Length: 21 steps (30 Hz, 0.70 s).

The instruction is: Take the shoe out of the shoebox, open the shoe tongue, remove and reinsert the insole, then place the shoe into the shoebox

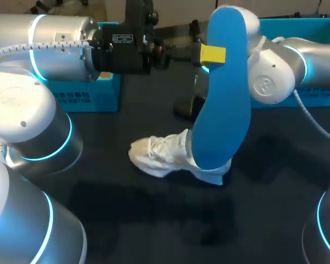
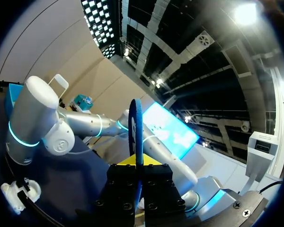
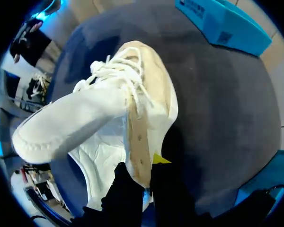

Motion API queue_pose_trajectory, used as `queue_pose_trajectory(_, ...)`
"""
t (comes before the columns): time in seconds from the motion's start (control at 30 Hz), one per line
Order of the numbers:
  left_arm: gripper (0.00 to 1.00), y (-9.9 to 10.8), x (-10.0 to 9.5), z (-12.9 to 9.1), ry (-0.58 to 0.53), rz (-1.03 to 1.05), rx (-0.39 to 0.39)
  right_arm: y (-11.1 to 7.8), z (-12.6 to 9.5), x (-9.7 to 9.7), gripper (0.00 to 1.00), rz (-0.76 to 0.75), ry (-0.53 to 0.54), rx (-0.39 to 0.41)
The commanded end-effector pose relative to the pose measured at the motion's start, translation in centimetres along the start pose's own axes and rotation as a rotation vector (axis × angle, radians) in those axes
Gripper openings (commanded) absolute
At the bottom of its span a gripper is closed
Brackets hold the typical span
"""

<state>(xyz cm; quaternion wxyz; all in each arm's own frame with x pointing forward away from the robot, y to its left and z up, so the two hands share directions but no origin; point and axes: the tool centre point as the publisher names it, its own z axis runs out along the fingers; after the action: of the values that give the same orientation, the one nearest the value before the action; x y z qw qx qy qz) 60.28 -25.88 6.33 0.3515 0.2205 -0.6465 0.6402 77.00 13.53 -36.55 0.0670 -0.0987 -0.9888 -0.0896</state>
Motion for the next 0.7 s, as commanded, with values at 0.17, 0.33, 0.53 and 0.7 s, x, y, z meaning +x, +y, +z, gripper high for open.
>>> queue_pose_trajectory(0.17,0.0,0.1,0.0,-0.1,0.0,0.0,0.001,0.2,-0.1,0.0,0.0,0.254,0.03,-0.077)
queue_pose_trajectory(0.33,0.0,0.1,0.0,-0.1,0.0,0.0,0.001,0.9,-0.7,0.1,0.0,0.222,-0.088,-0.103)
queue_pose_trajectory(0.53,0.0,0.1,0.0,-0.1,0.0,0.0,0.001,0.9,-0.7,0.1,0.0,0.222,-0.088,-0.103)
queue_pose_trajectory(0.7,0.0,0.1,0.0,-0.1,0.0,0.0,0.001,0.9,-0.7,0.1,0.0,0.222,-0.088,-0.103)
